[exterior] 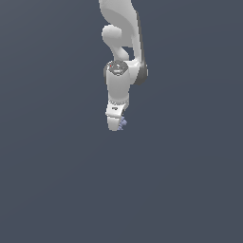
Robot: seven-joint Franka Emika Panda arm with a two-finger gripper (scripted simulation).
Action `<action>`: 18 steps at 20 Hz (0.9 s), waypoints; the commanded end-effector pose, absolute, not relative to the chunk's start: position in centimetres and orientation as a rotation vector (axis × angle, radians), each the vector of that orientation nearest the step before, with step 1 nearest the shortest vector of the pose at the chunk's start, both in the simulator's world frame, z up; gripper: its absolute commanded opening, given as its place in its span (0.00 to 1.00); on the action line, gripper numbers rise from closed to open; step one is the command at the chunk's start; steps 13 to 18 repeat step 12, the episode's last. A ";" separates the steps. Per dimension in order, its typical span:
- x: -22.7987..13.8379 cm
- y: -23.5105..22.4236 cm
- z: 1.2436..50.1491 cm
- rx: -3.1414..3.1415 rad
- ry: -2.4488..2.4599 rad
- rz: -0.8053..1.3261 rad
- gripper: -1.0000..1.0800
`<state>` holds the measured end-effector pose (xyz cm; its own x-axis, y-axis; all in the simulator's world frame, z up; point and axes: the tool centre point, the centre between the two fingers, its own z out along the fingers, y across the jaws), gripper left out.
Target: Pick up the object and move it to a goal position.
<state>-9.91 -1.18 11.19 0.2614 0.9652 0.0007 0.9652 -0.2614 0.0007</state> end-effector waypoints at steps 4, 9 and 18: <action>-9.6 -3.3 13.2 2.495 1.911 0.002 0.00; -9.4 -4.0 13.8 2.495 1.910 0.001 0.00; -9.3 -3.9 13.7 2.495 1.909 0.000 0.00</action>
